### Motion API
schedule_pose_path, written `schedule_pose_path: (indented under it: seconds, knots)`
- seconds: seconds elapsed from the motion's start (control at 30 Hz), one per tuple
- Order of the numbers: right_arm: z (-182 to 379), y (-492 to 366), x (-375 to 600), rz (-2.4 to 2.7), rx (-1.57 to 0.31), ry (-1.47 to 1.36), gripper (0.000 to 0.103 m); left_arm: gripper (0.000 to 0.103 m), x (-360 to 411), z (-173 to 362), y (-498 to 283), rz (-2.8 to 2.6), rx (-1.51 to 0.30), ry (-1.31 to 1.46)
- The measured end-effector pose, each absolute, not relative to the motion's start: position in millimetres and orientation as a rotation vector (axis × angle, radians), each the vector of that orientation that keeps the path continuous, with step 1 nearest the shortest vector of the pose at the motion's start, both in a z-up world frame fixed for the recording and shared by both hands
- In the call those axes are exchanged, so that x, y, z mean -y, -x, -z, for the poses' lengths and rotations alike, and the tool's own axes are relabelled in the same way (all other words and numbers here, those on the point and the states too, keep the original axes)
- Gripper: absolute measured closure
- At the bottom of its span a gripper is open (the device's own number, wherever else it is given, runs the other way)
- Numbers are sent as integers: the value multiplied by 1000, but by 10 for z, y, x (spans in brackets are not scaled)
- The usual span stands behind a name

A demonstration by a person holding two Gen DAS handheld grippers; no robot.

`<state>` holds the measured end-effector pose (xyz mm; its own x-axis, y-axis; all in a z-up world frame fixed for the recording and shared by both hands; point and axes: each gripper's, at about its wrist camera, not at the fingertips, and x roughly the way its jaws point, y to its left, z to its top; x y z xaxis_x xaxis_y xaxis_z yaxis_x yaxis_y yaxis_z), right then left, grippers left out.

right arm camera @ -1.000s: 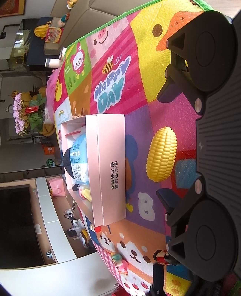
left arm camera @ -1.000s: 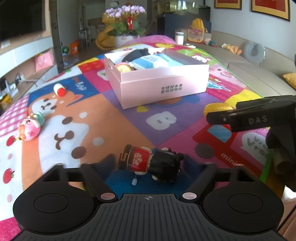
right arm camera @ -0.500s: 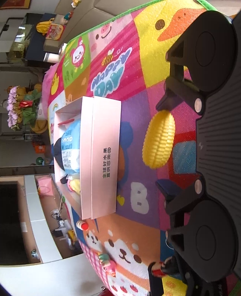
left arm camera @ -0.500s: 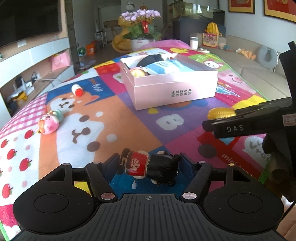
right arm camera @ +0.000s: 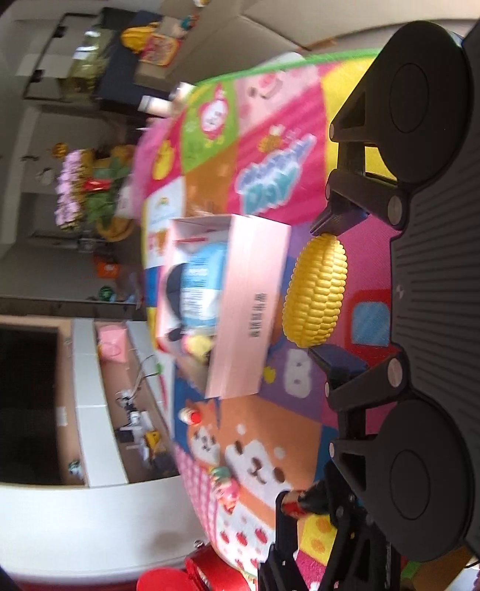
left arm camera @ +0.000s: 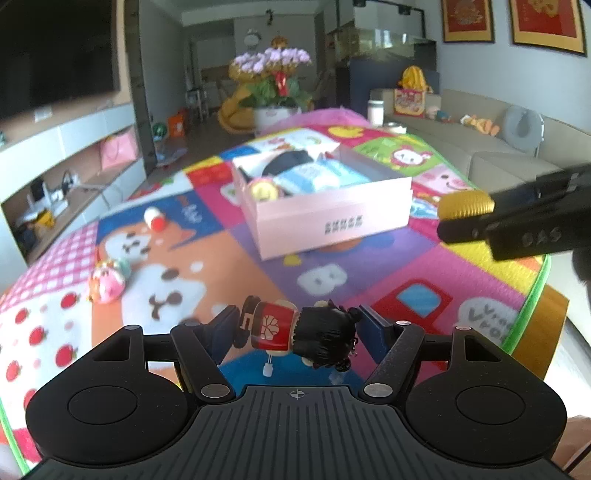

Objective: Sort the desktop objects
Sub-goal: 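Carry the corn toy and keychain doll over the pink box with both tools and release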

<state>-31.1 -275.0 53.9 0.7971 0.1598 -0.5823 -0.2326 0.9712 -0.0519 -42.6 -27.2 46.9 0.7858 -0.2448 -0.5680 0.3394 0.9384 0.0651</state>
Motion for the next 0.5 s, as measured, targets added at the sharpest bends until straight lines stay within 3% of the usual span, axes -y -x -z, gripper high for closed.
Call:
schedule_pose_path:
  seconds: [0.23,0.5]
  knots:
    - [-1227,326,2873,-198,-417,140,39,29,359,-894,197,348,-454,-198]
    - [-1963,-409,3031,-209,-304,36,39,27,591,-1400,-762,370,-296,-148]
